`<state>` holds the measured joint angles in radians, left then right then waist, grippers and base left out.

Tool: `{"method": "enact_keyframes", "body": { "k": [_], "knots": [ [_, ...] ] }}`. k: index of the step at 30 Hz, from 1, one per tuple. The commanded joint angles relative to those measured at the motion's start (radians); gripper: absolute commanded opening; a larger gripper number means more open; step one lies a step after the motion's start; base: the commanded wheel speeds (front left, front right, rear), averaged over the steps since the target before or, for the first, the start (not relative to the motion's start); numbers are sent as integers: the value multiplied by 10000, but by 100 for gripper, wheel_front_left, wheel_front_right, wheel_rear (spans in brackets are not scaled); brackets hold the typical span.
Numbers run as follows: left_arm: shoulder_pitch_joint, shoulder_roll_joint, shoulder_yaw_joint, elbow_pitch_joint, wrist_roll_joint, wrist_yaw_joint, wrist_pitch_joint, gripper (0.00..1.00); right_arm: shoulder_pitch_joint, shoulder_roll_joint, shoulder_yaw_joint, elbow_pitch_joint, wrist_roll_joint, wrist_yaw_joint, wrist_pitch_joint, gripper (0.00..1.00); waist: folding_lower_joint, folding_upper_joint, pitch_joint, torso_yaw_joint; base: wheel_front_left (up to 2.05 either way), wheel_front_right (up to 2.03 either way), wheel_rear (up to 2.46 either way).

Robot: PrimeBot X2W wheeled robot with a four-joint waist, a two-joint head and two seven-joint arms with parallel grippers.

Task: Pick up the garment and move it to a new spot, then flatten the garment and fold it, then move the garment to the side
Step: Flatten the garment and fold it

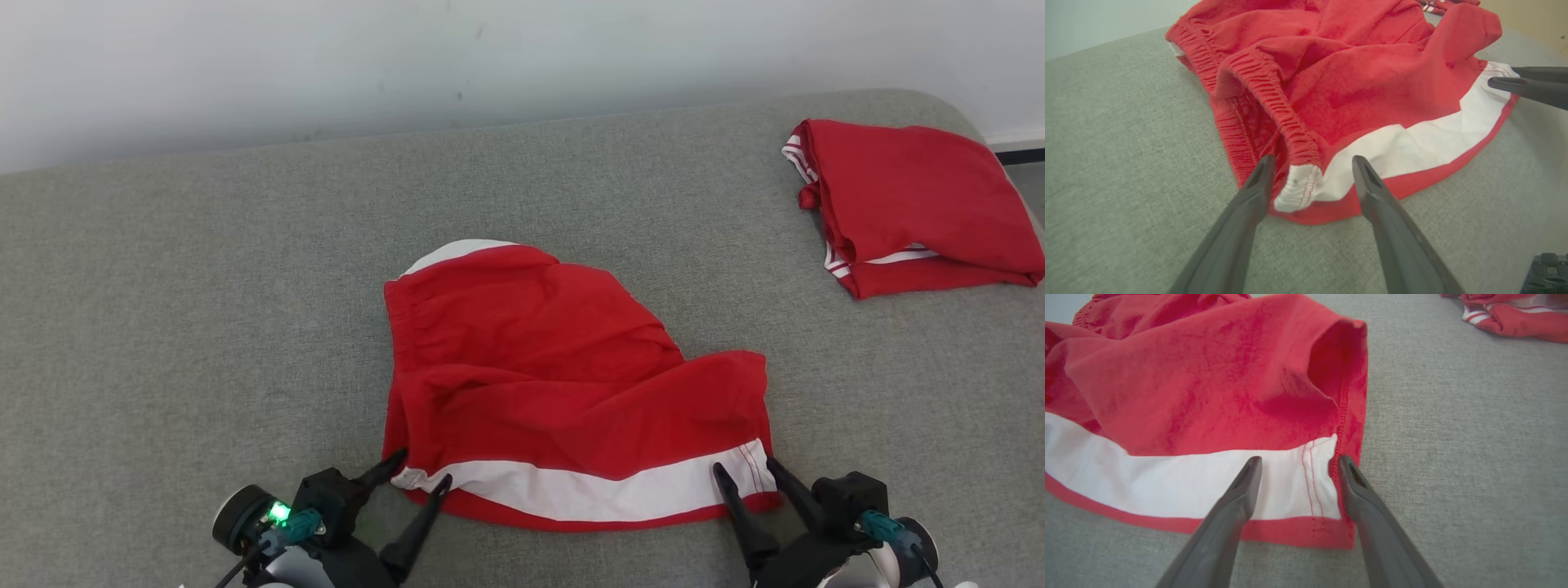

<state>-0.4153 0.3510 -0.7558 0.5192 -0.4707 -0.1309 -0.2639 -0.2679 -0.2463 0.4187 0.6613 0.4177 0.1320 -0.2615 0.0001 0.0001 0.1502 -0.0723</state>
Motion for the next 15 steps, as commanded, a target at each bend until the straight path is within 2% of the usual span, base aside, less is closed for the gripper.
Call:
{"method": "enact_keyframes", "body": {
  "k": [1,2,3,8,15],
  "knots": [
    [-116,-1,-31,72,-46,16,-1,23,-101,-59,67,44,40,-31,-41,43,-1,-1,1,0,0,0,0],
    [-104,-7,-76,146,-131,16,1,0,-142,-44,146,92,95,-31,-42,21,-1,-1,2,-2,0,0,0],
    [-105,-9,-112,191,-193,16,1,0,-200,-20,227,106,131,-31,-43,0,-1,-1,2,-7,0,0,0],
    [101,-86,106,242,-609,16,1,0,-315,-8,357,-44,255,-31,-44,0,-1,-1,-76,18,0,0,0],
    [238,51,915,-757,-1078,16,-1,0,-189,-285,187,-1523,272,-31,-43,0,-1,-1,-348,127,0,0,0]
  ]
}}
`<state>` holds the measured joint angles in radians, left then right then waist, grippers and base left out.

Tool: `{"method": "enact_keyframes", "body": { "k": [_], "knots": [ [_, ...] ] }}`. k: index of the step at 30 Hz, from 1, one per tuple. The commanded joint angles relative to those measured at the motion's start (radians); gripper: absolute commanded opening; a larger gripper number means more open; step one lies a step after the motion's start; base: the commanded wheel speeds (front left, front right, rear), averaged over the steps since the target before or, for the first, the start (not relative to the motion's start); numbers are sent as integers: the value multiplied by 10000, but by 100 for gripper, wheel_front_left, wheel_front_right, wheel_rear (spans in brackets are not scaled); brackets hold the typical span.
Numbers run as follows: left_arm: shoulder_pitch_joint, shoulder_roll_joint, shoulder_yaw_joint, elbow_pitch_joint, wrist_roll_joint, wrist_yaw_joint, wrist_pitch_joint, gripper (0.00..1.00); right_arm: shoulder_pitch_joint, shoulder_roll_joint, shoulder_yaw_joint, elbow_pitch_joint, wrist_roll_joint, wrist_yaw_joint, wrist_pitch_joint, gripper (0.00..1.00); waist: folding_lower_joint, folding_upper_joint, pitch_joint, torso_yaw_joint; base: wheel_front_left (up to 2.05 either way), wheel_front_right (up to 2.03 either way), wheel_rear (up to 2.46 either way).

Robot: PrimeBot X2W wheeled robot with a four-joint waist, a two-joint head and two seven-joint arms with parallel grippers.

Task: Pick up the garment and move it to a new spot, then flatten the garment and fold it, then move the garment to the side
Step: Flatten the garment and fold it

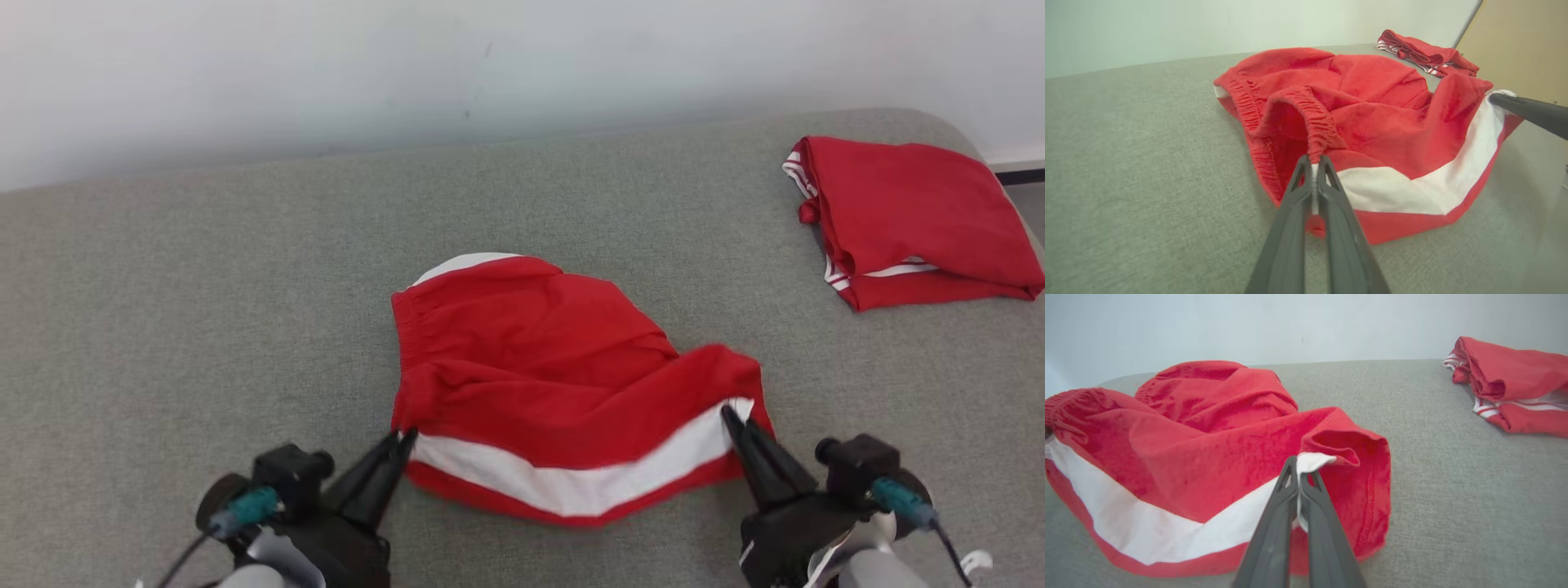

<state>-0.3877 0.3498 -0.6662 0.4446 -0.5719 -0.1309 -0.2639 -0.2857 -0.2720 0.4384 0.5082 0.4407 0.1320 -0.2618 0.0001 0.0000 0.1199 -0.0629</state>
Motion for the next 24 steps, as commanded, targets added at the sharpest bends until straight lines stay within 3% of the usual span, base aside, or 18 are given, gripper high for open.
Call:
{"method": "enact_keyframes", "body": {
  "k": [1,7,12,24],
  "knots": [
    [-107,90,169,-191,-151,16,-1,0,-92,-66,-57,-230,105,-30,-40,0,-1,0,-82,53,0,0,0],
    [-1219,268,815,-1056,-969,16,0,0,-1119,-425,-217,-1208,579,-30,-28,0,-1,0,25,257,0,0,0],
    [-3313,351,744,-1268,-1976,16,578,0,-3000,-717,-116,-1252,1378,-30,86,0,-1,0,653,458,0,0,0],
    [-10178,30,804,536,-3292,15,1821,0,-9776,-996,-730,58,3174,-30,1620,0,-1,0,3696,814,0,0,0]
  ]
}}
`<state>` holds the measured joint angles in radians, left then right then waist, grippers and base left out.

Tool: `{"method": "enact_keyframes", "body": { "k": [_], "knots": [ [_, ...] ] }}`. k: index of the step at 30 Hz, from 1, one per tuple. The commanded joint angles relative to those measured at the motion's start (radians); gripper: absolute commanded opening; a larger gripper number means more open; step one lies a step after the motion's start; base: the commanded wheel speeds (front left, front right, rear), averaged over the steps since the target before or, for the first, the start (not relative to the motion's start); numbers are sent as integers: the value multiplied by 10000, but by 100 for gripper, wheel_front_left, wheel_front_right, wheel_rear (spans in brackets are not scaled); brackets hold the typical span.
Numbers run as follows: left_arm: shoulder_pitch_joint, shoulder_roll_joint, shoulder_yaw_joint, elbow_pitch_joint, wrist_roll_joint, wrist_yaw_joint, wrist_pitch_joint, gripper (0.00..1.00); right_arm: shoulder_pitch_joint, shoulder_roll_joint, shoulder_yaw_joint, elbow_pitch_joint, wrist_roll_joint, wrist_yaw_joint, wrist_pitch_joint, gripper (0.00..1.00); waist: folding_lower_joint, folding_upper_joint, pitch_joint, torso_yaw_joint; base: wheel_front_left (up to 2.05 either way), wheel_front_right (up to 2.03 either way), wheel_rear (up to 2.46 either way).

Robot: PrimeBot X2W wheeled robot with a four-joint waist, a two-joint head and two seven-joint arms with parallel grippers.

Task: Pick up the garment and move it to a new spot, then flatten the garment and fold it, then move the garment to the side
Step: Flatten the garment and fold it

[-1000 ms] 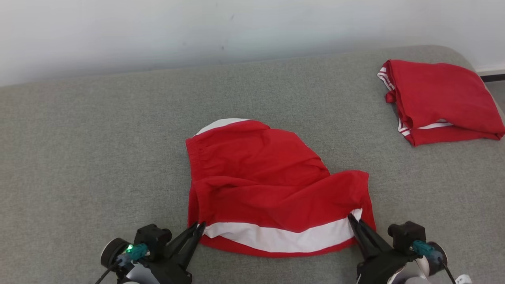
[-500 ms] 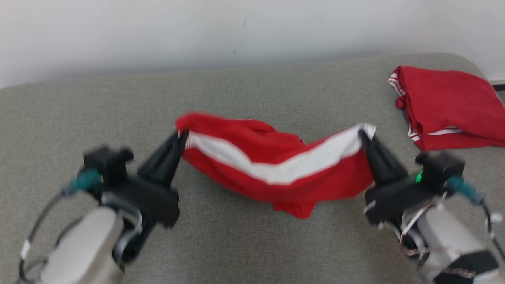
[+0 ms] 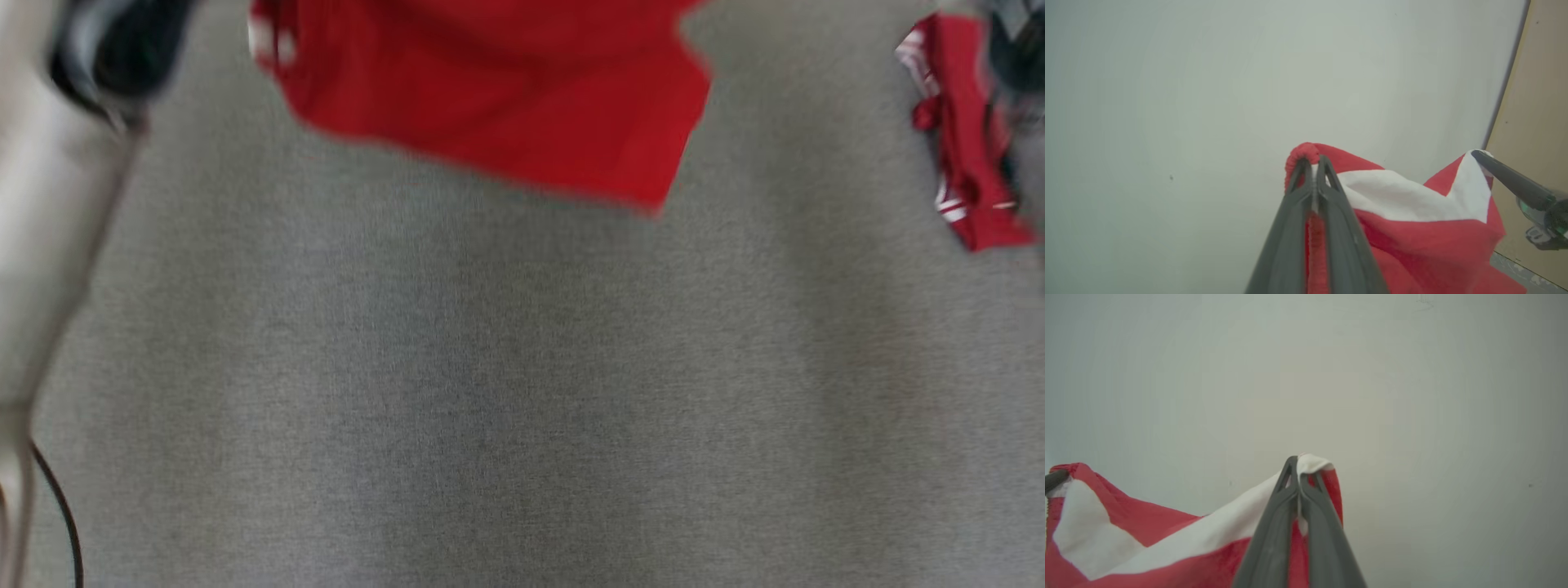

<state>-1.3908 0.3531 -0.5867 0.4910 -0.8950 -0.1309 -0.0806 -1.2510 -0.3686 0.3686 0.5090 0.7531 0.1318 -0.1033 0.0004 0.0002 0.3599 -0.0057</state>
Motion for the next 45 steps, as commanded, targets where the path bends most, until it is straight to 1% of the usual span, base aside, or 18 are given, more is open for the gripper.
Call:
{"method": "enact_keyframes", "body": {
  "k": [1,3,5,6,9,14,21,27,32,37,38,39,42,45],
  "knots": [
    [-615,-26,3,313,-121,15,-5,0,-633,8,-116,277,149,-29,122,0,-4,-2,1454,246,0,0,0],
    [-1538,-81,7,747,-291,15,15,0,-1657,16,-187,754,179,-28,288,0,-4,-2,1741,229,0,0,0],
    [-2403,-51,-147,1062,-336,15,9,0,-2565,-82,-58,1188,-82,-28,391,0,-4,-2,1974,201,0,0,0],
    [-2403,-51,-147,1062,-336,15,9,0,-2565,-82,-58,1188,-82,-28,391,0,-4,-2,1974,201,0,0,0],
    [-3490,-81,-351,1491,-550,15,23,0,-3731,-81,-11,1920,-211,-28,489,0,-4,-2,2241,145,0,0,0],
    [-4653,-164,-694,2371,-790,15,-147,0,-4972,225,-7,3171,-100,-28,695,0,-4,-2,2609,28,0,0,0],
    [-5304,-307,-1478,3266,-1060,15,-463,0,-5543,424,473,4027,-28,-29,378,0,-4,-2,2868,-213,0,0,0],
    [-5248,-177,-1997,3586,-1500,15,-750,0,-5545,428,869,4328,279,-28,125,0,-4,-2,2941,-355,0,0,0],
    [-4640,148,-2528,3404,-1895,15,-1096,0,-5036,337,1204,4274,728,-28,-159,0,-4,-2,2744,-432,0,0,0],
    [-3143,667,-2948,2671,-2362,15,-1545,0,-3662,359,1679,3723,1493,-28,-515,0,-4,-2,2172,-555,0,0,0],
    [-2755,775,-2984,2463,-2467,15,-1626,0,-3297,314,1819,3496,1661,-28,-620,0,-4,-2,2032,-557,0,0,0],
    [-1914,967,-3102,1990,-2553,15,-1763,0,-2436,242,2063,2998,2084,-28,-741,0,-4,-2,1737,-540,0,0,0],
    [-473,1300,-3085,1361,-2353,15,-1834,0,-1002,-32,2486,2117,2648,-28,-909,0,-4,-2,1302,-533,0,0,0],
    [1063,1450,-2378,589,-1917,117,-1844,0,492,-323,2890,1275,3100,-28,-1082,0,-4,-2,881,-540,0,0,0]
  ]
}}
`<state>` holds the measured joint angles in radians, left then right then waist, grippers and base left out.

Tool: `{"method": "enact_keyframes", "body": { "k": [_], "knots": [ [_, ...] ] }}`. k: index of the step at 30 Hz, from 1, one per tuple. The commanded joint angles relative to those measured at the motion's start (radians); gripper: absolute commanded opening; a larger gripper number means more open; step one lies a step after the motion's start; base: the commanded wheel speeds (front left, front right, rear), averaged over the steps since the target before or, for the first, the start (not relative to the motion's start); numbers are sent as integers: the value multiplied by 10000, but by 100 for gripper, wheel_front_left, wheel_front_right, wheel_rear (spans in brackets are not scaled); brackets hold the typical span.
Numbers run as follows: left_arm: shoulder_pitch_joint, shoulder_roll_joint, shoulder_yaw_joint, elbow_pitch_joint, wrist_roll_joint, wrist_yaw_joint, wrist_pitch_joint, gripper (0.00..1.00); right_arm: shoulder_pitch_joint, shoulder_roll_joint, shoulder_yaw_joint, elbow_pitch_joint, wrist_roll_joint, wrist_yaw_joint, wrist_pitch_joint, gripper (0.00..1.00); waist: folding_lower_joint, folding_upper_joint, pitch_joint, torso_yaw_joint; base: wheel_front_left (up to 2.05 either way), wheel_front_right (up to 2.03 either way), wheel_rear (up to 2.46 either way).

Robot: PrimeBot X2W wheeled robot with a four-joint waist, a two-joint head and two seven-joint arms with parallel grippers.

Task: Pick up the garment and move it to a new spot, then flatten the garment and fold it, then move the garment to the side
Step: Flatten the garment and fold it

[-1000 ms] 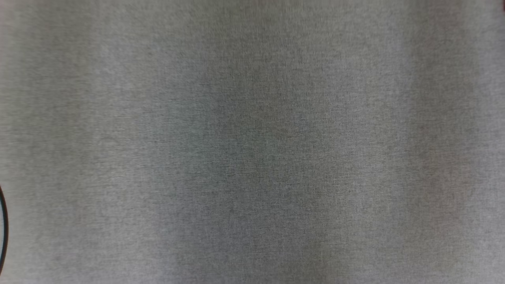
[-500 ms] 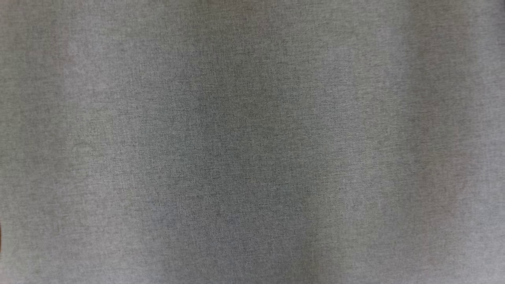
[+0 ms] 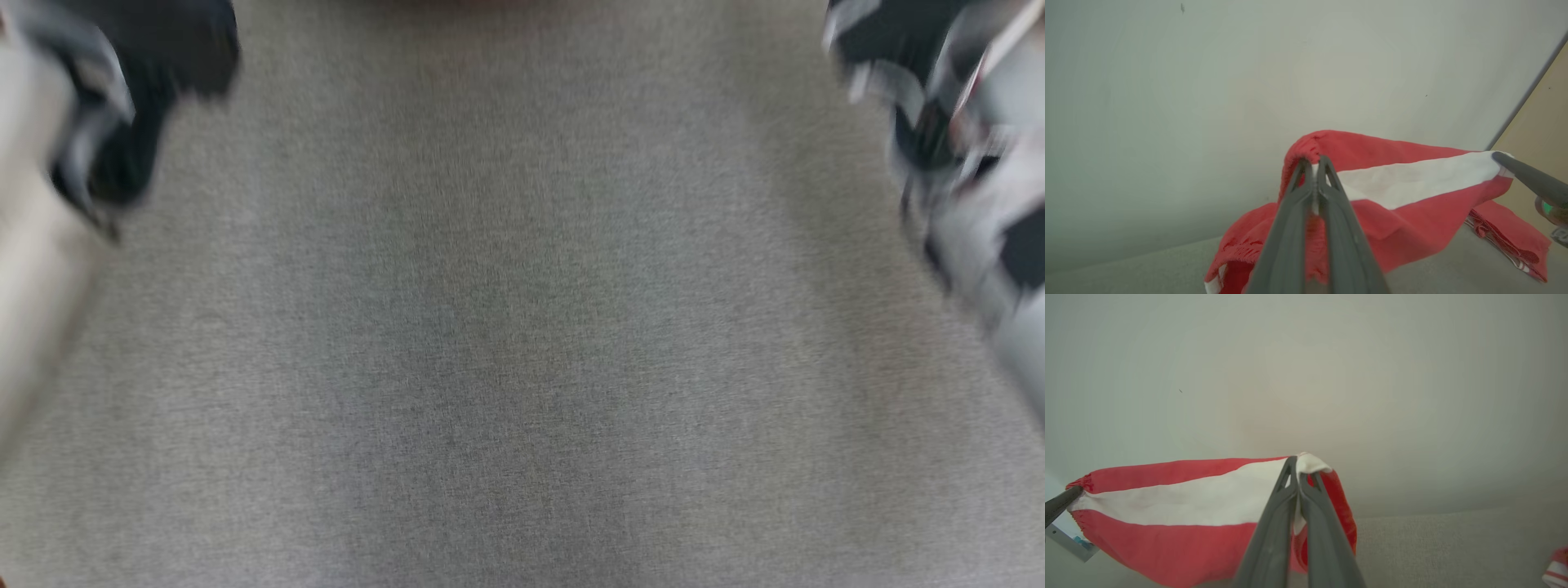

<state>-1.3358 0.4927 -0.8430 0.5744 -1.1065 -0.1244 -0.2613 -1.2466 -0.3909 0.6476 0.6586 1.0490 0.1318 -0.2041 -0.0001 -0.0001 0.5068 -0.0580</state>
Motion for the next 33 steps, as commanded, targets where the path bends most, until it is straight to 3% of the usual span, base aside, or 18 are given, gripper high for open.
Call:
{"method": "enact_keyframes", "body": {
  "k": [1,5,14,22,33],
  "knots": [
    [1098,57,497,-530,396,167,-39,0,909,-215,193,-453,280,-28,-120,0,1,1,-719,-22,0,0,0],
    [2908,23,1196,-1480,1016,469,-32,0,2218,-500,450,-1101,588,-28,-281,0,1,1,-1072,-54,0,0,0],
    [7857,-781,2711,-3845,2830,962,-34,0,5897,-1278,338,-2469,968,-28,-576,0,1,1,-2066,119,0,0,0],
    [10782,-1751,3426,-4369,3780,725,-35,0,8808,-1522,-575,-3341,525,-28,-613,0,1,1,-2776,279,0,0,0],
    [12885,-2393,3870,-4393,4824,241,-35,0,12609,-925,-2354,-4594,-266,-28,-490,0,1,1,-3389,685,0,0,0]
  ]
}}
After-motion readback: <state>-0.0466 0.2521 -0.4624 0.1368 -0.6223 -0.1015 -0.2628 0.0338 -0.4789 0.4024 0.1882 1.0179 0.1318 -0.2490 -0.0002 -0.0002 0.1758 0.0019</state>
